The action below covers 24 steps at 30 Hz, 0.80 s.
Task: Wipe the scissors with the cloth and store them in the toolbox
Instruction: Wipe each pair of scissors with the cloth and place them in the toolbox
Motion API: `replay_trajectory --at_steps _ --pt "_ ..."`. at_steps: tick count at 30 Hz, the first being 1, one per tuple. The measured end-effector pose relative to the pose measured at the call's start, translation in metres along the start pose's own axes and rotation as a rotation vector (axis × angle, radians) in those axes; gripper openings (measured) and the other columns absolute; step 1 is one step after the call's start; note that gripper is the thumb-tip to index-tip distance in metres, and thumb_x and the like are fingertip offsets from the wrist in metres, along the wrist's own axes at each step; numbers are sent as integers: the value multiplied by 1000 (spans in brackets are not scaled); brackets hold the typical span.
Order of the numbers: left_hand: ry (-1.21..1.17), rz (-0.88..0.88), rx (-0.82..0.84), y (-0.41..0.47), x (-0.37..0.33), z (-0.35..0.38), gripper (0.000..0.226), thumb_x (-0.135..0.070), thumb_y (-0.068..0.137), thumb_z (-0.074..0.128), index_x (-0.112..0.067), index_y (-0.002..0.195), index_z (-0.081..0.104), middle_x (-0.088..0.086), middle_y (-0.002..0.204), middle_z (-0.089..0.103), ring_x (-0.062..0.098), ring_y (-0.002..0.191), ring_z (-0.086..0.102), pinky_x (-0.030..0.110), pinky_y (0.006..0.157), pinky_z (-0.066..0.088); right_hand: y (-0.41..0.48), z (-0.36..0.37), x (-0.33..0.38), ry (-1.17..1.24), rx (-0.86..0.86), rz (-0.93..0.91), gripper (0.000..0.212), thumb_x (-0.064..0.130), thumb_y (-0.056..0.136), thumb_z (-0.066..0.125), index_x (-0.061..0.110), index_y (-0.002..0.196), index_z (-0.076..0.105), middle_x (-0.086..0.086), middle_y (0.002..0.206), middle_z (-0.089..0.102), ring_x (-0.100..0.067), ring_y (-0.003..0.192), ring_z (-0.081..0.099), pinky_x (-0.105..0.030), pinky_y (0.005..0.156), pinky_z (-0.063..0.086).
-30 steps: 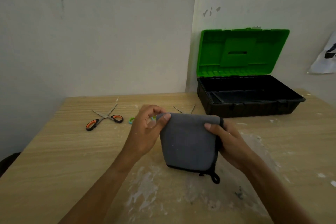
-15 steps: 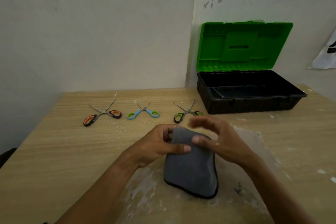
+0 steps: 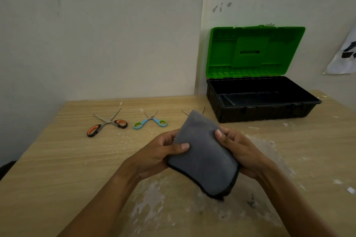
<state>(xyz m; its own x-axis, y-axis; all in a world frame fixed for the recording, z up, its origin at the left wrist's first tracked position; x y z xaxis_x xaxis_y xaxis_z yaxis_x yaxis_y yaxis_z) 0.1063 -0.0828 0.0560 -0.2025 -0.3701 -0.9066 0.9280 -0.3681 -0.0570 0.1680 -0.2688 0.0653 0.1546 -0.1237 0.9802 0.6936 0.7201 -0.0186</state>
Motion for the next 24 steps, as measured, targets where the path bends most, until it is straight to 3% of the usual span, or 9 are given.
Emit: replay_trajectory --at_steps 3,7,8,10,13,16,18,21,24 --pt "56 3 -74 2 1 4 38 -32 89 75 -15 122 72 14 127 71 27 118 67 32 92 56 3 8 -7 -32 8 18 39 39 94 57 14 125 56 -10 104 73 -23 88 72 -25 67 57" --pt "193 188 -284 5 0 1 41 -32 80 79 -20 118 73 7 117 76 22 108 72 27 83 58 5 10 -7 -451 -401 -249 41 46 76 66 16 102 58 0 99 68 -17 93 68 -24 73 57" --pt "206 219 -307 6 0 0 42 -31 79 79 -21 120 72 7 118 76 23 109 72 28 84 59 3 11 -6 -493 -435 -313 39 48 77 66 18 100 59 4 100 66 -15 94 67 -26 75 58" --pt "190 256 -335 7 0 0 38 -30 80 80 -23 117 74 8 116 76 26 107 73 32 84 60 1 19 -6 -527 -328 -328 40 57 81 64 27 108 59 11 107 64 -10 101 65 -28 81 58" --pt "247 308 -425 9 0 1 30 -35 78 83 -25 107 77 9 110 76 28 102 73 36 82 62 3 33 -17 -683 -216 -246 65 62 69 76 40 123 46 27 119 57 7 112 55 -11 91 48" --pt "355 350 -541 12 -2 -4 48 -37 68 89 -21 110 72 5 116 72 22 110 69 35 86 61 5 31 -17 -672 -242 -274 43 31 80 78 38 114 52 23 109 64 2 104 62 -14 81 53" --pt "307 337 -488 13 -5 -10 60 -29 69 92 -18 121 63 1 124 70 20 121 65 33 92 58 5 25 -13 -655 -146 -215 32 20 87 71 35 111 56 19 106 66 -2 101 64 -19 79 56" --pt "313 314 -328 11 -10 -14 46 -24 79 82 -14 122 67 6 115 76 20 112 71 31 90 59 1 20 -7 -794 -36 -183 28 22 90 66 33 114 60 19 109 63 0 104 60 -18 86 51" --pt "298 331 -417 9 -12 -20 32 -19 72 81 -16 104 76 4 97 80 18 93 76 27 73 62 1 10 -3 -664 -28 -63 26 23 91 67 28 115 60 13 108 68 -3 99 66 -23 80 56"
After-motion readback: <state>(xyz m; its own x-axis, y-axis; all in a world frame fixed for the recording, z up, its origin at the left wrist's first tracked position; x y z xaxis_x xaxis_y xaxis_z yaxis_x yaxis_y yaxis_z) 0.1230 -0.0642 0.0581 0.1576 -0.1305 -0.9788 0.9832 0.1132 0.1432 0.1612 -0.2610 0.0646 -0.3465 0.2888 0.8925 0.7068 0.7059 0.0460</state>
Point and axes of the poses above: each hand's wrist, its own y-axis towards the middle knuckle, its own z-axis out of the palm, x = y × z, the point moved 4 cm from there along y, towards the middle knuckle
